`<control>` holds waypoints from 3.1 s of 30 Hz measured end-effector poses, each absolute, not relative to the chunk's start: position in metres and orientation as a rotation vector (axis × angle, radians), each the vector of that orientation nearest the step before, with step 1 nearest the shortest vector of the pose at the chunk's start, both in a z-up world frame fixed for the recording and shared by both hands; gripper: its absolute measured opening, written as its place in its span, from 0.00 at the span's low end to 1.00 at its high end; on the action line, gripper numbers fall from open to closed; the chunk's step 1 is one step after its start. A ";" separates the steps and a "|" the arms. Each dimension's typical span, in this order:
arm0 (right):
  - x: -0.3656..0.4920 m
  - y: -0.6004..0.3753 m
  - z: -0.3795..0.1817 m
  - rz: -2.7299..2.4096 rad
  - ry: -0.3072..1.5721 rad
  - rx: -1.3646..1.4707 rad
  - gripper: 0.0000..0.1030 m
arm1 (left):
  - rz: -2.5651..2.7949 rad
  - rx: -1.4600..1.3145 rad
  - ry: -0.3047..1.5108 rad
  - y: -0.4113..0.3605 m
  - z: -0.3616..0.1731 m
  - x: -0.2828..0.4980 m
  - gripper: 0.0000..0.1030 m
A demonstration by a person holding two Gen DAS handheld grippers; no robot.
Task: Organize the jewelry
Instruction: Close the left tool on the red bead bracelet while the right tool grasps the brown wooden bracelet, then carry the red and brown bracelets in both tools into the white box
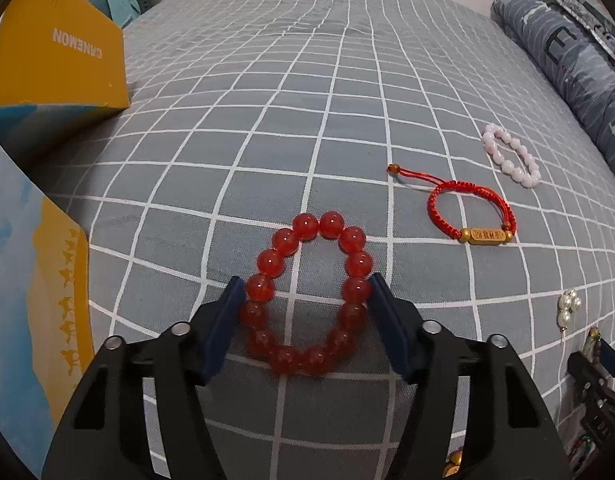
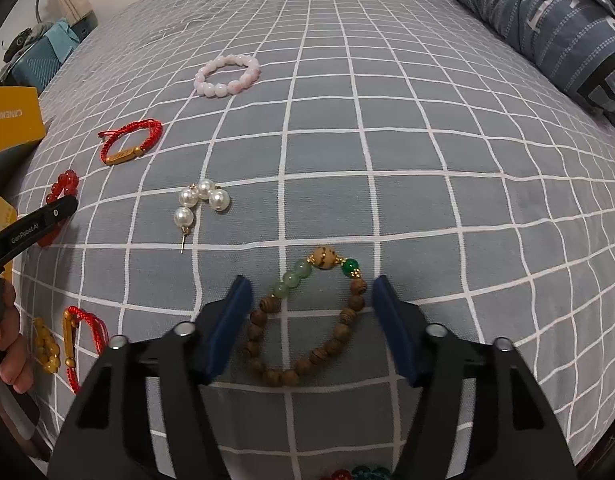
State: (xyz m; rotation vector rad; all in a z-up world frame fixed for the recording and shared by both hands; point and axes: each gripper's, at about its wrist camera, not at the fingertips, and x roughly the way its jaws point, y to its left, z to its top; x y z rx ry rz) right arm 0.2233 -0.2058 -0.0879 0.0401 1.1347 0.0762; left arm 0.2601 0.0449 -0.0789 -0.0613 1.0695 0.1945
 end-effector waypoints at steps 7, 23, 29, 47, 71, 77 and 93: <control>0.222 -0.209 -0.087 0.048 1.129 0.024 0.08 | 0.171 -0.089 1.059 0.046 -0.075 0.254 0.26; 0.213 -0.210 -0.073 0.038 1.065 0.044 0.08 | 0.100 -0.122 0.996 0.044 -0.058 0.240 0.13; 0.209 -0.209 -0.068 0.033 1.044 0.045 0.08 | 0.097 -0.114 0.989 0.044 -0.054 0.236 0.13; 0.195 -0.212 -0.052 0.025 0.991 0.059 0.07 | 0.077 -0.088 0.922 0.037 -0.029 0.212 0.13; 0.162 -0.202 0.001 0.027 0.857 0.045 0.07 | 0.034 -0.071 0.833 0.030 0.025 0.165 0.13; 0.150 -0.197 0.015 0.032 0.833 0.046 0.07 | 0.034 -0.062 0.804 0.032 0.043 0.148 0.13; 0.122 -0.185 0.046 0.055 0.794 0.049 0.07 | 0.075 -0.056 0.749 0.048 0.078 0.108 0.13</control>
